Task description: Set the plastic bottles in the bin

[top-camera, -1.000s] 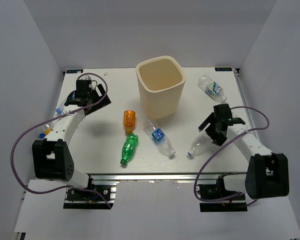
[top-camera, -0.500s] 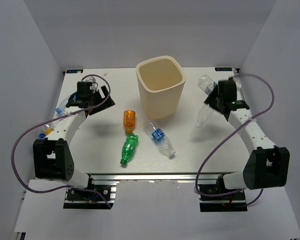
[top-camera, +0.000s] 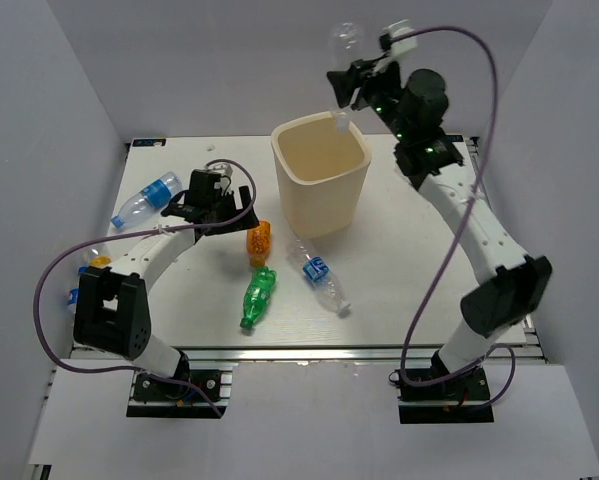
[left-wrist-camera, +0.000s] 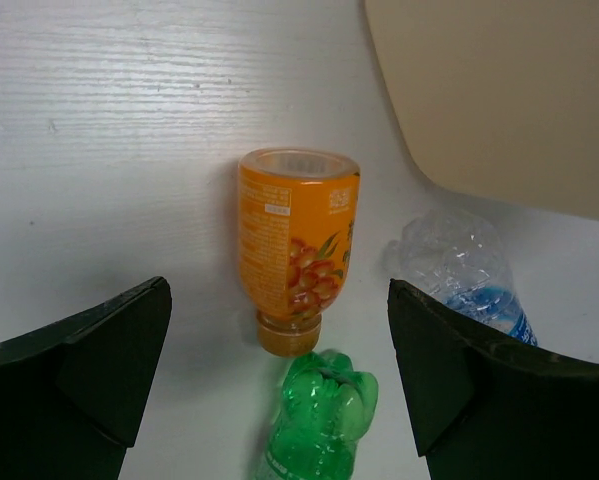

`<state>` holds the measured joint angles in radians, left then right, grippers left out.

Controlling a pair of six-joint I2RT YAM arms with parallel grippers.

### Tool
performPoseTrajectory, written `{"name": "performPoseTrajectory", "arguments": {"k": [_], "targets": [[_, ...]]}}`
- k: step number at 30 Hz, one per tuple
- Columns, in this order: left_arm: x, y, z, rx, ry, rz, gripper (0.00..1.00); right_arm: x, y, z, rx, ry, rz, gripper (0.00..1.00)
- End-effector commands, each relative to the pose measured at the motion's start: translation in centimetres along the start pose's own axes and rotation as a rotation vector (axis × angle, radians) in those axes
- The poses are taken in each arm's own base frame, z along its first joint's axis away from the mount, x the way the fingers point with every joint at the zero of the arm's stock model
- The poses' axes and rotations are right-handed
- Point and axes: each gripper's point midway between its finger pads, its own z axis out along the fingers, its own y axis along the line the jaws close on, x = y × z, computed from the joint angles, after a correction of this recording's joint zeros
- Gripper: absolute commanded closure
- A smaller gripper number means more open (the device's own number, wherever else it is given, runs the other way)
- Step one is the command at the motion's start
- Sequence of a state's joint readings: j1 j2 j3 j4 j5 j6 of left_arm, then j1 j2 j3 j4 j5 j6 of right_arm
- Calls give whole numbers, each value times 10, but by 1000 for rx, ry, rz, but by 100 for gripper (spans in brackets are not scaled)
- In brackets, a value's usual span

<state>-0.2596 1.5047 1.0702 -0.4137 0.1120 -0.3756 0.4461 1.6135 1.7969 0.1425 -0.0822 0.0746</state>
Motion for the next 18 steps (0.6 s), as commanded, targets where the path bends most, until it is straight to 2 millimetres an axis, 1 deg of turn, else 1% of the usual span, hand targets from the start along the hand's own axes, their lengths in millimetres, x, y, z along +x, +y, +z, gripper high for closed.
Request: {"name": "performPoseTrajectory", "arguments": {"k": [1, 2, 3, 4, 5, 6, 7, 9, 12, 13, 14, 15, 16, 17, 18], "targets": [[-9, -8, 10, 37, -41, 15, 2, 42, 12, 31, -64, 51, -50, 43], [-7, -10, 12, 50, -25, 14, 2, 56, 12, 37, -63, 76, -46, 40], [-3, -13, 16, 58, -7, 26, 2, 60, 9, 39, -41, 85, -42, 35], [-3, -16, 18, 59, -4, 36, 2, 67, 6, 40, -28, 104, -40, 22], [4, -20, 21, 52, 13, 57, 2, 71, 5, 39, -23, 116, -40, 17], [7, -19, 23, 39, 18, 68, 2, 73, 5, 38, -21, 127, -38, 13], [12, -18, 26, 24, 28, 74, 2, 81, 6, 35, -20, 157, -34, 11], [21, -21, 29, 31, 58, 83, 2, 87, 2, 31, 2, 185, -37, 11], [32, -26, 37, 57, 81, 84, 2, 86, -2, 22, 28, 212, -37, 11], [34, -24, 40, 48, 84, 80, 2, 84, -2, 20, 31, 211, -37, 11], [33, -25, 42, 46, 76, 71, 2, 73, -1, 14, 32, 199, -39, 11], [33, -24, 45, 40, 73, 62, 2, 75, -1, 10, 34, 204, -38, 10], [32, -23, 48, 28, 67, 56, 2, 61, 1, 3, 30, 183, -40, 11], [34, -21, 53, 21, 71, 45, 2, 65, 2, -4, 29, 214, -37, 11], [35, -20, 55, 17, 72, 42, 2, 74, 2, -11, 29, 238, -31, 11]]}}
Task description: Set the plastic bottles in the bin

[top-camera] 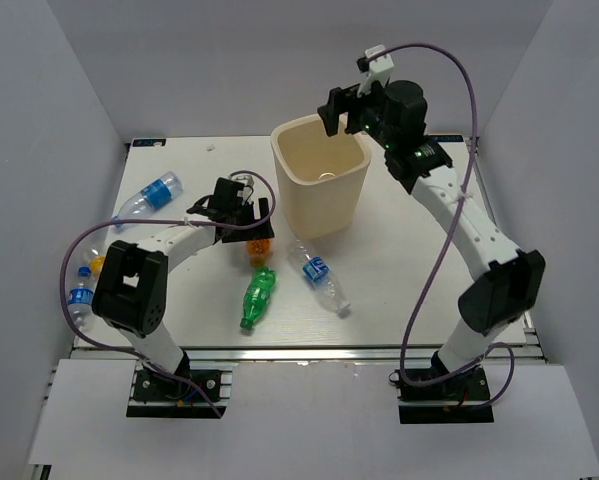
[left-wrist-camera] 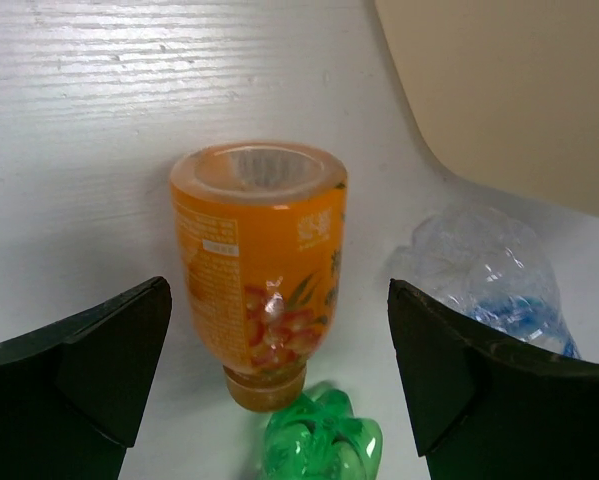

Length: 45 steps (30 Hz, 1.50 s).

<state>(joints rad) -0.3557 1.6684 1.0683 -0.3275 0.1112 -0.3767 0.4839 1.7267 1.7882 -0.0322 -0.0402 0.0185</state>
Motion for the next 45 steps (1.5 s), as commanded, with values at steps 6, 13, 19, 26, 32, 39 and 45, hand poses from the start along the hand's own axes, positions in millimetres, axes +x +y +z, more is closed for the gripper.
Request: {"name": "performPoseTrajectory", "arguments": {"k": [6, 13, 19, 26, 32, 39, 45], "targets": [[-13, 13, 25, -67, -87, -54, 5, -21, 3, -91, 38, -44, 28, 11], [-19, 18, 32, -106, -81, -69, 61, 6, -8, -160, 142, 6, 54, 11], [-101, 39, -55, -351, -341, -96, 74, 37, -20, -193, 234, 70, 74, 11], [-240, -22, -173, -216, -690, -61, 74, 92, -3, -208, 138, 215, 66, 11], [-293, -145, -183, 211, -779, 66, 74, 148, 38, -216, -106, 328, 65, 11], [-292, -204, -154, 336, -719, 131, 43, 198, 58, -209, -227, 416, 105, 11], [-272, -221, -130, 345, -659, 162, 2, 223, 70, -206, -285, 470, 101, 11]]}}
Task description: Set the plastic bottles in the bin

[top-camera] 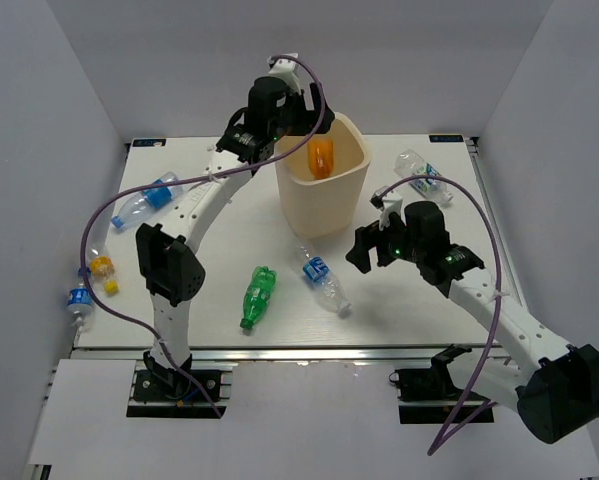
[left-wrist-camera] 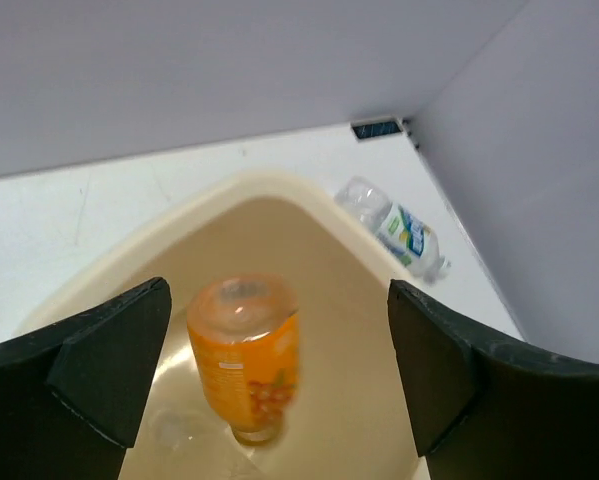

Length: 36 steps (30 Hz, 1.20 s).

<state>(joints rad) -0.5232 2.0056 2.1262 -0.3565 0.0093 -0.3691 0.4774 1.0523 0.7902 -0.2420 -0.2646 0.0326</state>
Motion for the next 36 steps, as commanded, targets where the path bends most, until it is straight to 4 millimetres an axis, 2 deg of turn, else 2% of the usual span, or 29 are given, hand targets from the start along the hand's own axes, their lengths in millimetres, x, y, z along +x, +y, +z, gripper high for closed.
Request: {"name": "performPoseTrajectory", "arguments": {"k": [1, 4, 5, 7, 8, 9, 11, 12, 14, 15, 16, 17, 18, 19, 21, 22, 24, 25, 27, 28, 31, 32, 34, 36], "targets": [[-28, -24, -21, 56, -41, 18, 2, -10, 18, 8, -87, -38, -59, 11], [-48, -28, -31, 51, -80, 26, 2, -7, 28, 17, -117, -29, -77, 11], [-62, -29, -40, 34, -113, 32, 2, -9, 30, 21, -124, -37, -102, 11], [-75, -22, -54, -17, -143, 46, 2, -2, 38, 32, -133, -4, -138, 11], [-91, -24, -71, -25, -176, 47, 2, 1, 40, 36, -135, 7, -152, 11], [-85, -17, -76, -58, -161, 48, 2, 8, 49, 45, -151, 31, -172, 11], [-83, -1, -91, -140, -169, 40, 2, 13, 53, 54, -144, 48, -198, 11], [-71, 10, -106, -179, -145, 36, 2, 16, 59, 63, -159, 52, -211, 11], [-54, 35, -123, -273, -127, 9, 2, 17, 60, 72, -142, 49, -211, 11], [-56, 41, -145, -297, -142, -15, 2, 20, 60, 80, -143, 50, -208, 11], [-19, 67, -146, -363, -72, -51, 2, 17, 56, 87, -118, 34, -208, 11], [-6, 80, -154, -390, -53, -77, 2, 19, 54, 91, -104, 35, -203, 11], [9, 91, -161, -413, -26, -104, 2, 29, 51, 99, -89, 66, -197, 11], [35, 111, -175, -457, 9, -154, 2, 30, 46, 104, -58, 66, -195, 11], [64, 124, -188, -471, 63, -197, 2, 47, 41, 114, -44, 102, -198, 11], [86, 132, -200, -492, 93, -220, 2, 54, 39, 118, -36, 110, -198, 11], [105, 131, -210, -475, 119, -240, 2, 71, 38, 124, -41, 146, -197, 15], [120, 132, -218, -462, 140, -250, 2, 75, 38, 126, -38, 154, -195, 17], [129, 125, -223, -420, 151, -265, 2, 86, 41, 126, -41, 175, -204, 29], [138, 124, -228, -405, 168, -269, 2, 89, 43, 122, -25, 181, -204, 39], [151, 125, -235, -408, 206, -263, 2, 91, 49, 111, -33, 186, -215, 54], [158, 127, -239, -414, 220, -261, 2, 80, 55, 102, -44, 160, -221, 62], [166, 129, -243, -422, 241, -257, 2, 69, 71, 88, -80, 163, -235, 64], [175, 130, -245, -418, 253, -259, 2, 30, 90, 65, -124, 94, -255, 65]]}}
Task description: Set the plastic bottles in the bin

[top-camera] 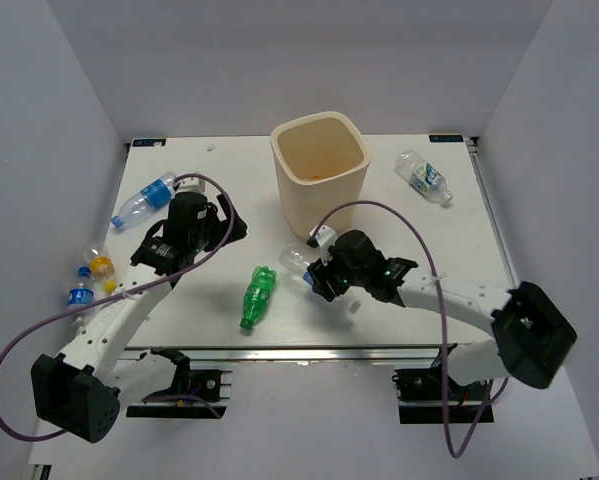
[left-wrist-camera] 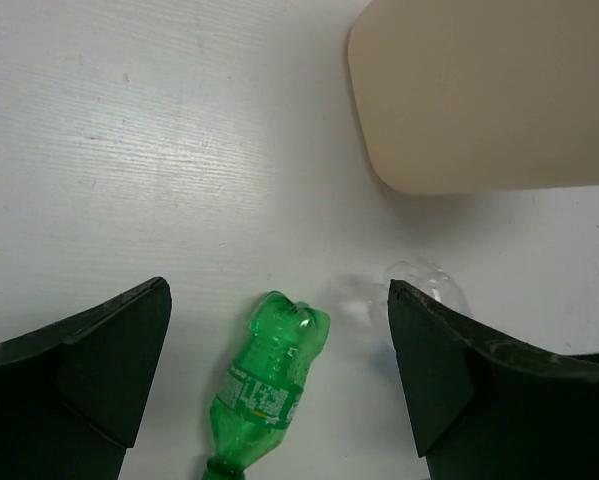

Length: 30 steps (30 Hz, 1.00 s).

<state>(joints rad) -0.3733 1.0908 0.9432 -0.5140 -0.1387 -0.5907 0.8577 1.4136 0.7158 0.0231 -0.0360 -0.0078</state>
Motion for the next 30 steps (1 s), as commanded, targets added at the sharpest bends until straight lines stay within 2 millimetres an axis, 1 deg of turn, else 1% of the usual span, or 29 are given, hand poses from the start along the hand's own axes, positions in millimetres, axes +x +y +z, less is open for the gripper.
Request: {"name": "performPoseTrajectory", "arguments": {"k": [1, 2, 3, 4, 6, 7, 8, 9, 10, 11, 12, 13, 14, 15, 16, 17, 18, 19, 20, 21, 22, 23, 24, 25, 26, 27, 29, 30], "targets": [[10, -3, -6, 43, 17, -4, 2, -75, 24, -49, -72, -164, -45, 64], [11, -3, -6, 48, 19, -4, 2, -99, 28, -67, -91, -232, -64, 65], [17, 0, -5, 45, 26, -5, 2, -134, 32, -87, -102, -316, -79, 65], [18, 1, -4, 46, 27, -8, 2, -154, 36, -100, -115, -370, -96, 65], [26, 2, -1, 49, 47, -9, 2, -192, 35, -121, -97, -455, -154, 65], [30, 2, 1, 56, 59, -10, 2, -231, 27, -146, -35, -540, -178, 65], [35, -2, 3, 82, 75, -11, 2, -247, 17, -143, 20, -545, -223, 65], [48, 2, 8, 83, 108, -12, 2, -266, 0, -151, 114, -572, -219, 65], [52, 2, 10, 90, 115, -15, 2, -300, -7, -157, 154, -620, -236, 65], [57, -4, 10, 128, 134, -21, 2, -316, -25, -161, 214, -640, -252, 65], [62, -5, 11, 142, 146, -13, 2, -331, -40, -164, 272, -659, -244, 65], [68, -5, 13, 155, 164, -8, 2, -355, -52, -160, 300, -686, -242, 65], [70, -12, 12, 195, 172, -4, 2, -364, -78, -159, 346, -691, -223, 65], [73, -15, 12, 215, 180, -1, 2, -374, -87, -156, 333, -709, -192, 64], [78, -20, 13, 256, 189, 3, 2, -385, -118, -148, 352, -709, -160, 61], [83, -20, 15, 260, 192, 7, 2, -389, -130, -143, 339, -714, -138, 59], [90, -23, 15, 280, 210, 17, 2, -393, -133, -136, 284, -726, -115, 58], [103, -18, 19, 275, 241, 21, 2, -389, -147, -118, 273, -709, -102, 54], [106, -18, 21, 274, 252, 23, 2, -390, -165, -119, 284, -725, -91, 50], [113, -19, 21, 272, 271, 46, 2, -386, -170, -112, 267, -716, -84, 46], [116, -18, 22, 260, 278, 59, 2, -380, -176, -103, 259, -697, -69, 37], [121, -18, 23, 241, 293, 78, 2, -370, -184, -97, 257, -673, -60, 32], [123, -14, 25, 217, 293, 87, 2, -364, -181, -91, 225, -656, -72, 27], [128, -12, 26, 208, 310, 94, 2, -361, -179, -93, 222, -653, -82, 15], [133, -12, 28, 198, 338, 103, 2, -356, -180, -92, 220, -649, -78, 12], [137, -11, 29, 193, 358, 119, 2, -350, -179, -94, 220, -645, -78, 10], [142, -13, 29, 189, 379, 151, 2, -348, -181, -102, 229, -650, -70, 11], [145, -10, 31, 176, 387, 171, 2, -348, -182, -106, 234, -655, -65, 11]]}}
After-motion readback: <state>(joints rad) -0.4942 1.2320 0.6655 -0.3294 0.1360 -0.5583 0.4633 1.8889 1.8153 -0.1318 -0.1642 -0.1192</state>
